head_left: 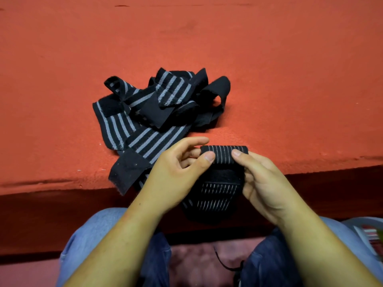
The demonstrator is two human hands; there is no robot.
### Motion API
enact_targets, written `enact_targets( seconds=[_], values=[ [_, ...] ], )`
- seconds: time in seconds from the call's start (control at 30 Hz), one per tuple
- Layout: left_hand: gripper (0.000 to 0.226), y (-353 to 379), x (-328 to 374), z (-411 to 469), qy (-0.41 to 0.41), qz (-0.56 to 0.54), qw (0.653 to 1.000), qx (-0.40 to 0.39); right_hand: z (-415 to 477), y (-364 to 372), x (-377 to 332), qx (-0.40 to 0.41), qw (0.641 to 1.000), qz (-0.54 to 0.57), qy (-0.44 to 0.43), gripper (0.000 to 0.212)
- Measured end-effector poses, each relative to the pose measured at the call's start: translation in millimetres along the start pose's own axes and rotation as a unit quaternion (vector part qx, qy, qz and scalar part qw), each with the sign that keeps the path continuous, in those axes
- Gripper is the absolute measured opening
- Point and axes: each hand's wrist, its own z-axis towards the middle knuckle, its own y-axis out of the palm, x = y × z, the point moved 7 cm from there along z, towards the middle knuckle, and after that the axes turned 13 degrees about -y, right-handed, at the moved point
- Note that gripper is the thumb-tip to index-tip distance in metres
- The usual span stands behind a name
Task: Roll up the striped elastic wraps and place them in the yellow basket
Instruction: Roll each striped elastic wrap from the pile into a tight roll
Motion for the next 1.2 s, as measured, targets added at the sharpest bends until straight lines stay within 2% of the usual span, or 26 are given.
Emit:
enact_targets(
  seconds=[0.17, 0.33, 0.4, 0.6, 0.93, 1.2],
  values=[
    [0.026, 1, 0, 0, 0.002, -0.013, 1.0, -0.007, -1, -1, 0, -0.018, 0.999, -0.037, -0.013, 0.033],
    [0.03, 0, 1, -1, 0.004, -0.012, 1.0, -0.007, 3, -5, 7, -0.03, 0.985, -0.164, -0.036, 0.044],
    [0.03, 2, 0, -1, -0.004, -0.022, 1.0, -0.014, 4, -7, 3, -0.019, 0.982, -0.175, -0.062, 0.037],
    [0.026, 4, -1, 0, 0.001, -0.022, 0.999, -0.034, 3, -6, -6, -0.011, 0.982, -0.166, -0.093, 0.029],
    [0.024, 2, 5, -2, 0.033, -0.022, 0.999, -0.018, 0, -4, -1, 0.009, 0.996, -0.087, -0.022, 0.049],
    [0.03, -4, 11, -4, 0.057, 0.006, 0.998, 0.014, -4, 6, 4, -0.029, 0.997, -0.048, 0.045, 0.06]
  ],
)
